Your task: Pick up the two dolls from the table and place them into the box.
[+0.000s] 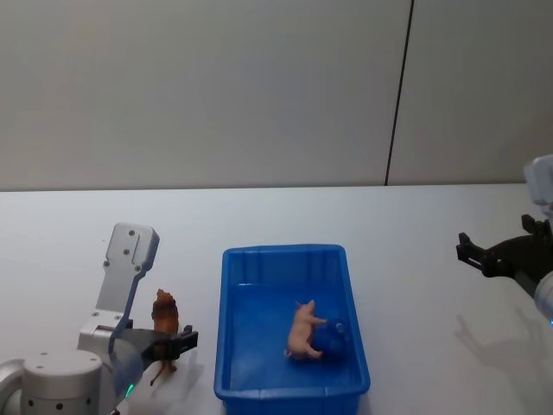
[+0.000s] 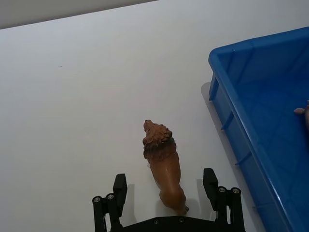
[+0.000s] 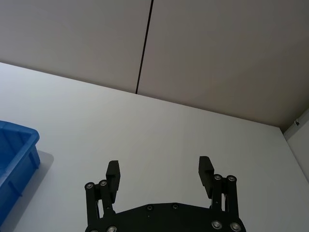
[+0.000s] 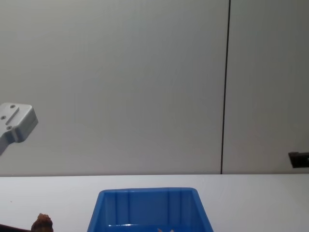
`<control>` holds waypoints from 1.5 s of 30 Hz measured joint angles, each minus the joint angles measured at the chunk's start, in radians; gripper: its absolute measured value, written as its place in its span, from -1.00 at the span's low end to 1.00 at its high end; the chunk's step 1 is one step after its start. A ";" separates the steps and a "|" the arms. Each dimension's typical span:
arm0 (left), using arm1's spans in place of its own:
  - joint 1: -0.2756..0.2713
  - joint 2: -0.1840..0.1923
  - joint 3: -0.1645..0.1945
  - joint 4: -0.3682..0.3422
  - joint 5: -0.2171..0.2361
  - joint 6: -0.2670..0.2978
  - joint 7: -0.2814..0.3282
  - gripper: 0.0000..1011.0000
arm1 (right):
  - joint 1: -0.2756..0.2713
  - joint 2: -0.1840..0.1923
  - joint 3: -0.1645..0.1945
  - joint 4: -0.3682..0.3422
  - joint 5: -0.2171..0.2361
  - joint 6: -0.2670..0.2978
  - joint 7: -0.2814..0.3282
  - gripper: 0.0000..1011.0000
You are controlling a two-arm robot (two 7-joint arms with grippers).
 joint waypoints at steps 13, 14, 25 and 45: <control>-0.017 -0.025 -0.009 0.036 -0.002 0.020 -0.009 0.98 | 0.000 0.000 0.000 0.000 0.000 0.000 0.000 0.98; -0.017 -0.025 -0.009 0.036 -0.002 0.020 -0.009 0.98 | 0.000 0.000 0.000 0.000 0.000 0.000 0.000 0.98; -0.043 -0.045 -0.015 0.077 0.018 0.043 -0.024 0.98 | 0.000 0.000 0.000 0.000 0.000 0.000 0.000 0.98; -0.067 -0.061 -0.020 0.115 0.037 0.056 -0.043 0.22 | 0.000 0.000 0.000 0.000 0.000 0.000 0.000 0.98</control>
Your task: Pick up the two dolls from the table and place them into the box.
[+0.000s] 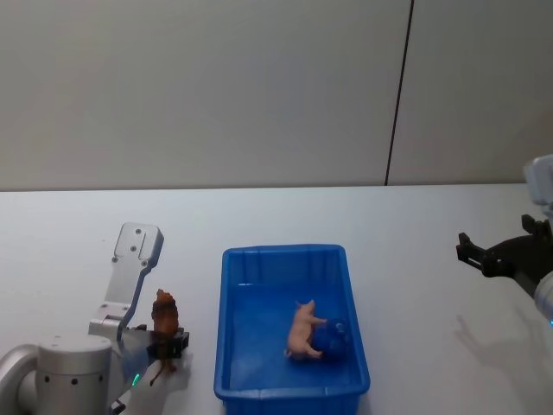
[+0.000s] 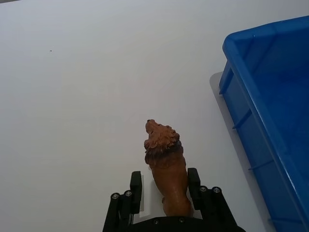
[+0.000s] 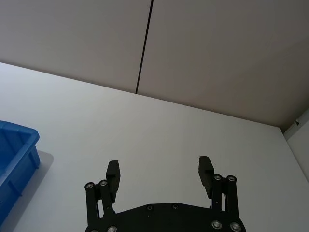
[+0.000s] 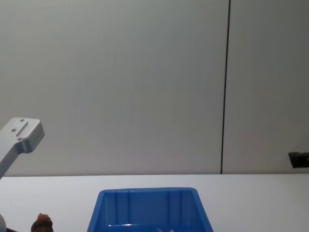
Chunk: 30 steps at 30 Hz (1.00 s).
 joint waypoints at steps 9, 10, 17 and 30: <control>-0.002 -0.001 -0.001 0.003 0.006 -0.001 -0.010 -0.26 | 0.000 0.000 0.000 0.000 0.000 0.000 0.000 0.98; -0.002 -0.002 -0.001 0.003 0.006 -0.003 -0.013 -0.26 | 0.000 0.000 0.000 0.000 0.000 0.000 0.000 0.98; 0.003 0.002 -0.004 -0.004 0.013 -0.038 -0.035 -0.27 | 0.000 0.000 0.000 0.000 0.000 0.000 0.000 0.98; 0.015 0.020 -0.022 -0.049 0.025 -0.152 -0.094 -0.27 | 0.000 0.000 0.000 0.000 0.000 0.000 0.000 0.98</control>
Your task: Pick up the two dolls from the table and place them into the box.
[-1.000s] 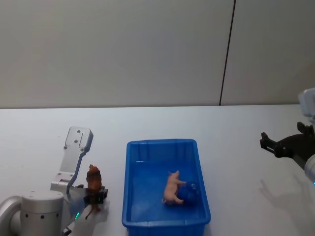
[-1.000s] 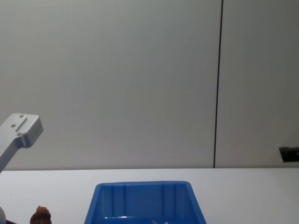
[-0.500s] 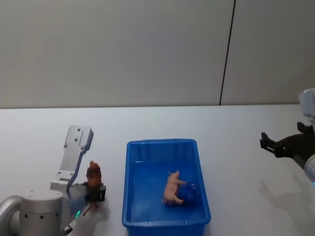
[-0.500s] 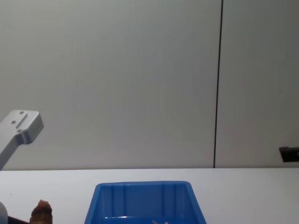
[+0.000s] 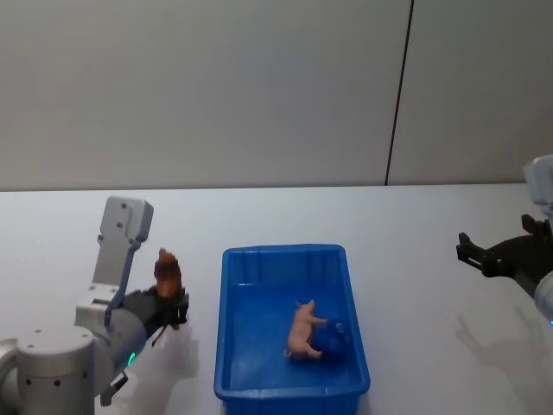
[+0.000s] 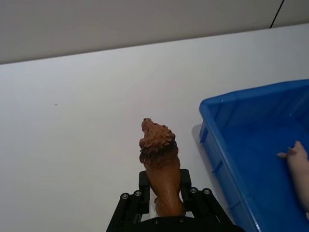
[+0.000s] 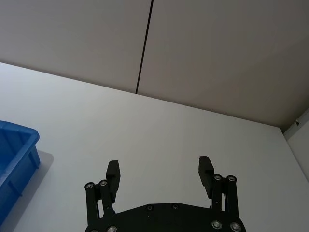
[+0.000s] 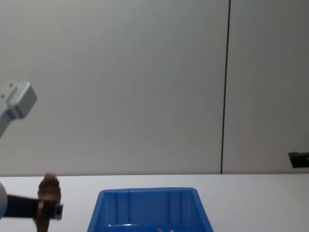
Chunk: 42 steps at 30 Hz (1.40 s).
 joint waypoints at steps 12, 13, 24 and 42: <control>-0.024 0.006 -0.010 -0.040 -0.006 -0.082 -0.131 -0.27 | 0.000 0.000 0.000 0.000 0.000 0.000 0.000 0.98; -0.026 0.005 -0.010 -0.041 -0.008 -0.086 -0.140 -0.27 | 0.000 0.000 0.000 0.000 0.000 0.000 0.000 0.98; -0.076 -0.010 -0.005 -0.035 -0.029 -0.096 -0.299 -0.27 | 0.000 0.000 0.000 0.000 0.000 0.000 0.000 0.98; -0.157 -0.033 0.027 0.059 0.005 -0.006 -0.488 -0.27 | 0.000 0.000 0.000 0.000 0.000 0.000 0.000 0.98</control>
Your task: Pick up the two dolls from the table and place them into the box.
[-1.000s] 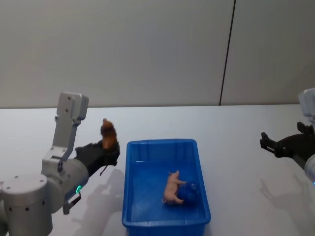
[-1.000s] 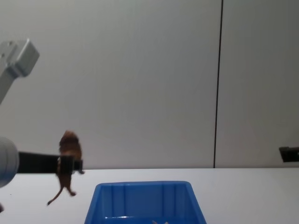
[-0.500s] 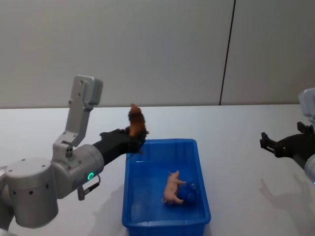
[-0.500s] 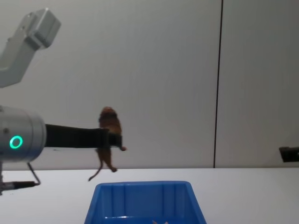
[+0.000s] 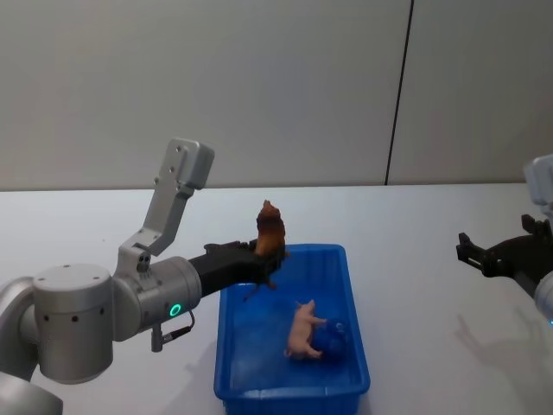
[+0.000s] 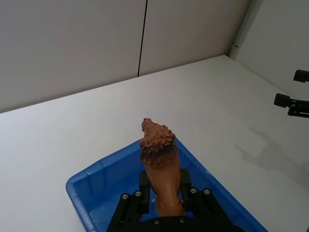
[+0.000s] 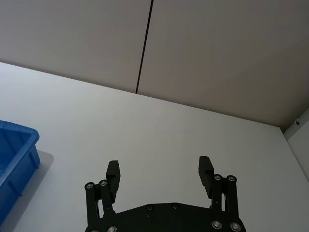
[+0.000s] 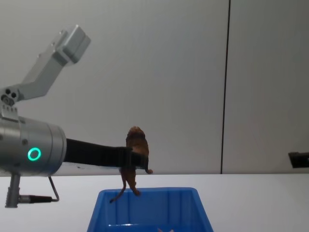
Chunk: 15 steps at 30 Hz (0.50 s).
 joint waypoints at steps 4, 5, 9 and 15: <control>-0.009 -0.003 0.005 0.016 0.013 0.009 -0.013 -0.13 | 0.000 0.000 0.000 0.000 0.000 0.000 0.000 0.98; -0.012 -0.003 0.006 0.021 0.017 0.011 -0.018 -0.13 | 0.000 0.000 0.000 0.000 0.000 0.000 0.000 0.98; -0.018 -0.005 0.009 0.031 0.025 0.017 -0.026 0.15 | 0.000 0.000 0.000 0.000 0.000 0.000 0.000 0.98; -0.023 -0.006 0.013 0.042 0.034 0.023 -0.036 0.47 | 0.000 0.000 0.000 0.000 0.000 0.000 0.000 0.98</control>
